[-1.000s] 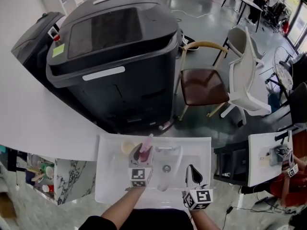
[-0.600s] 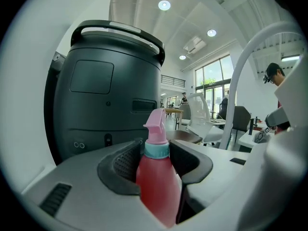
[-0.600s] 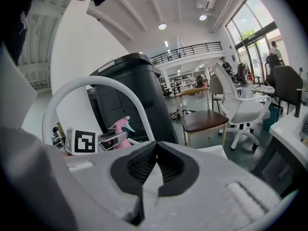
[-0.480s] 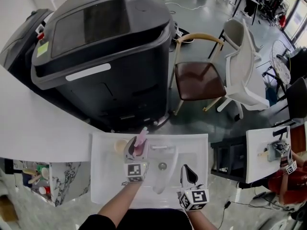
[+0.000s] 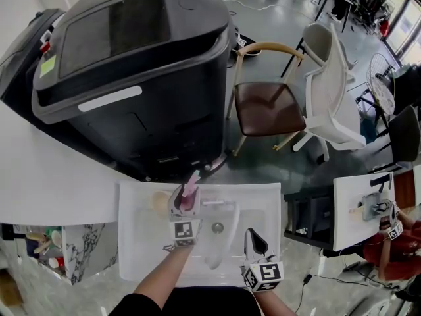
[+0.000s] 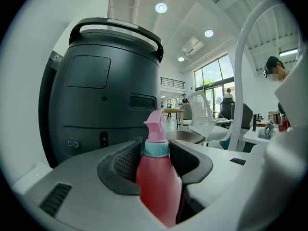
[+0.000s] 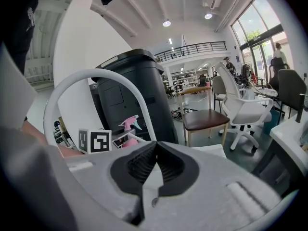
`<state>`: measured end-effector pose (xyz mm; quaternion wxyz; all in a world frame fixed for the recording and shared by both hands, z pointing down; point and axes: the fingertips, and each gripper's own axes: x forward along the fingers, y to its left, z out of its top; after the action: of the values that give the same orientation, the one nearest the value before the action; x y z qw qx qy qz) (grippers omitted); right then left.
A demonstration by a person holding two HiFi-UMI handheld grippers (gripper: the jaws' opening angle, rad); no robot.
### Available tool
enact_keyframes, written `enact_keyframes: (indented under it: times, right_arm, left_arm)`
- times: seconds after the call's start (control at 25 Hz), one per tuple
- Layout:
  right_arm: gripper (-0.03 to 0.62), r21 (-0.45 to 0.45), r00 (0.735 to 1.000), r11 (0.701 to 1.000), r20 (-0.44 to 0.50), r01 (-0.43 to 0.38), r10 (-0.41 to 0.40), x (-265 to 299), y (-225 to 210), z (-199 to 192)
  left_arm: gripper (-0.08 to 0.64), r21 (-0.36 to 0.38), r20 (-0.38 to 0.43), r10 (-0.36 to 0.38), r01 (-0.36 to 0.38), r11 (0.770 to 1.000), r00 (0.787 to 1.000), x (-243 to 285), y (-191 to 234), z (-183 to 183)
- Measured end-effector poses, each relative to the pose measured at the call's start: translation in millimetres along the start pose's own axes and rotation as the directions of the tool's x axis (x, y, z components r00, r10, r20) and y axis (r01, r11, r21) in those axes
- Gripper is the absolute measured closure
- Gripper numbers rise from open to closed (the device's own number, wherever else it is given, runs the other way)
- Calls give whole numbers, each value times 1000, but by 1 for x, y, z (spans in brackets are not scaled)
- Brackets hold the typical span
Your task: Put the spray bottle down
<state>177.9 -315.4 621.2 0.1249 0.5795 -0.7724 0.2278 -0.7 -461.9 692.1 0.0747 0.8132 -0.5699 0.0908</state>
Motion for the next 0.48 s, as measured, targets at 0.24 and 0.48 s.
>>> enact_keyframes:
  times: [0.24, 0.48]
  right_arm:
    - [594, 62, 1000, 998, -16, 16, -15, 1, -7, -4]
    - [595, 142, 999, 989, 12, -33, 31, 11, 7, 7]
  left_arm:
    - [357, 21, -17, 5, -5, 1000, 1000, -3, -6, -3]
    - [357, 94, -106, 13, -3, 996, 994, -19, -16, -14]
